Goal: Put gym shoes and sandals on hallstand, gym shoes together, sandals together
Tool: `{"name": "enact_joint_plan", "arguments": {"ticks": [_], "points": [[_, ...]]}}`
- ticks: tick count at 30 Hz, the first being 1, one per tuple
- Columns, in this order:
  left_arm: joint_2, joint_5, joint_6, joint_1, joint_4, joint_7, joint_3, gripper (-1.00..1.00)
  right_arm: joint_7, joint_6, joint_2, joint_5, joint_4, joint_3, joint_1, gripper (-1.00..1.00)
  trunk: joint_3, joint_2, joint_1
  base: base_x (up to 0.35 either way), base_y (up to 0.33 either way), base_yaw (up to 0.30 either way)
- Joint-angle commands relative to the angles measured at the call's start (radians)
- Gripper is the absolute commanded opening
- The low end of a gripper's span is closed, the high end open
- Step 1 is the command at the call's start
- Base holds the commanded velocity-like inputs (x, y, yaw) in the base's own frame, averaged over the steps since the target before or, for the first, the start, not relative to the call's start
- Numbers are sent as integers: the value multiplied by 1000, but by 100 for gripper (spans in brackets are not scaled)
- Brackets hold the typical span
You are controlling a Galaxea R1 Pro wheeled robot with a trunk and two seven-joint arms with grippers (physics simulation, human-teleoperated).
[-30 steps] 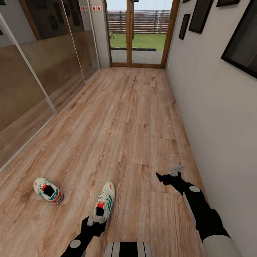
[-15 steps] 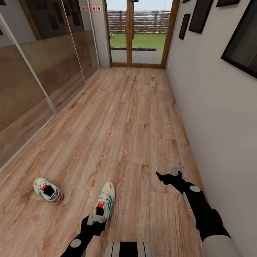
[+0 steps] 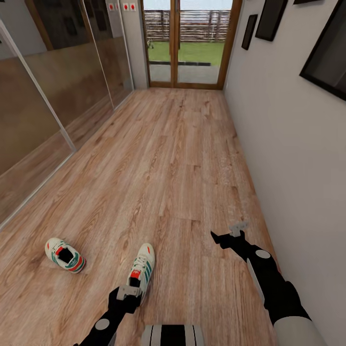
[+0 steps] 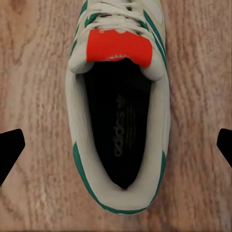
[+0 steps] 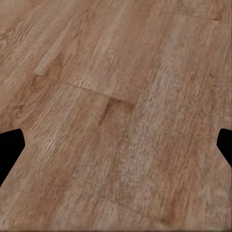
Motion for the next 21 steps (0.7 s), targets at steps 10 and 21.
{"name": "enact_joint_plan", "arguments": {"ticks": [10, 21], "points": [[-5, -7, -4, -26, -2, 1, 1, 100, 8, 4, 2, 10, -1, -2, 0, 100, -39, -3, 4, 0, 0, 0], [-4, -8, -4, -42, -33, 1, 0, 100, 8, 4, 0, 10, -2, -2, 0, 100, -51, -3, 6, 0, 0, 0]]}}
